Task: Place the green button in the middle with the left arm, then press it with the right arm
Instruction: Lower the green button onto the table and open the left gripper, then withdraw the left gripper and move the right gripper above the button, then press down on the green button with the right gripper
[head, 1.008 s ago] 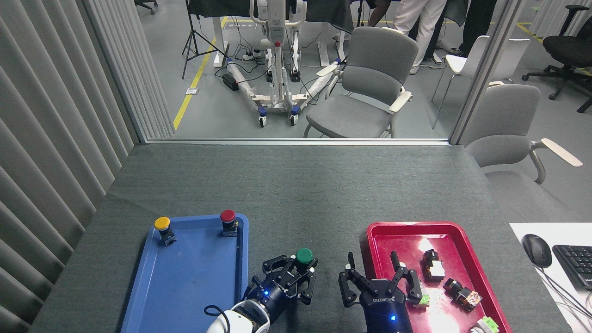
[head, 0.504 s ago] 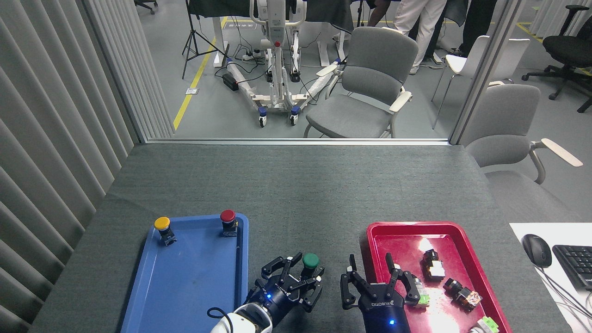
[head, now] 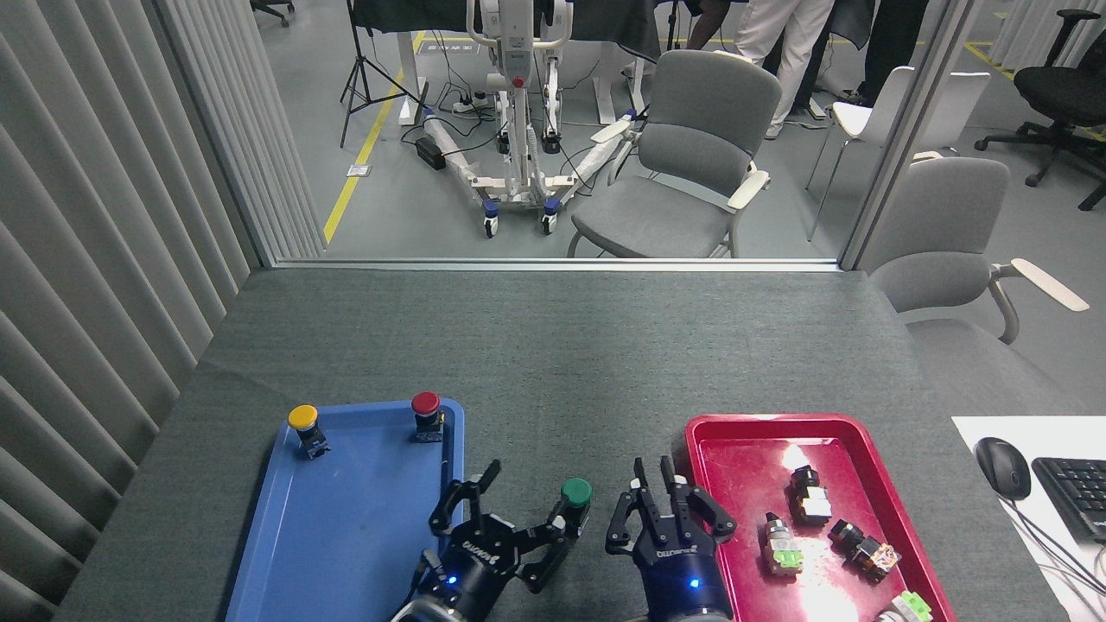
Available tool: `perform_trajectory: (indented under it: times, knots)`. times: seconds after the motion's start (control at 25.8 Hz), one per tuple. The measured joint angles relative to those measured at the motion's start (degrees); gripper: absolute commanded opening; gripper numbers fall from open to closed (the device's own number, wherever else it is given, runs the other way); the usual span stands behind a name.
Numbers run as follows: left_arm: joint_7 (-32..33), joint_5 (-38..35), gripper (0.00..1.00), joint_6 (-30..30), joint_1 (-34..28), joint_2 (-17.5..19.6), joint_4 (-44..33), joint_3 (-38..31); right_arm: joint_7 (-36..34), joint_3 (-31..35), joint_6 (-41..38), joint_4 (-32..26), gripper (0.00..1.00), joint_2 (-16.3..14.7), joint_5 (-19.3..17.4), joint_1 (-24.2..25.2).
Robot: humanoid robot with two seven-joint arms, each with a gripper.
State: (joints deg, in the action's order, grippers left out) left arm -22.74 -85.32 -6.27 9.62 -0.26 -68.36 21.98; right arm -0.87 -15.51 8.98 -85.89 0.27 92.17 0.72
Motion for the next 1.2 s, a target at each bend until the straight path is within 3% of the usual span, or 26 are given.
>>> perform_trajectory:
  times: [0.19, 0.47, 0.81, 1.2]
  knots:
    - [0.58, 0.38, 0.99, 6.95, -10.26, 2.60, -13.04, -8.88, 1.44, -4.23, 0.30, 3.01, 0.00, 0.44, -0.14, -1.91]
    - [4.11, 3.09, 0.99, 7.55, -17.98, 4.05, -18.69, -22.06, 1.93, -5.53, 1.38, 9.02, 0.00, 2.48, -0.14, -4.41]
    - [4.84, 3.77, 0.99, 7.54, -18.17, 4.09, -18.74, -24.14, 1.61, -5.42, 3.81, 16.13, 0.00, 3.16, -0.45, -6.60]
    - [5.42, 4.22, 0.99, 7.52, -17.97, 4.20, -18.20, -24.65, 1.29, -5.16, 4.08, 17.54, 0.00, 3.89, -0.63, -6.99]
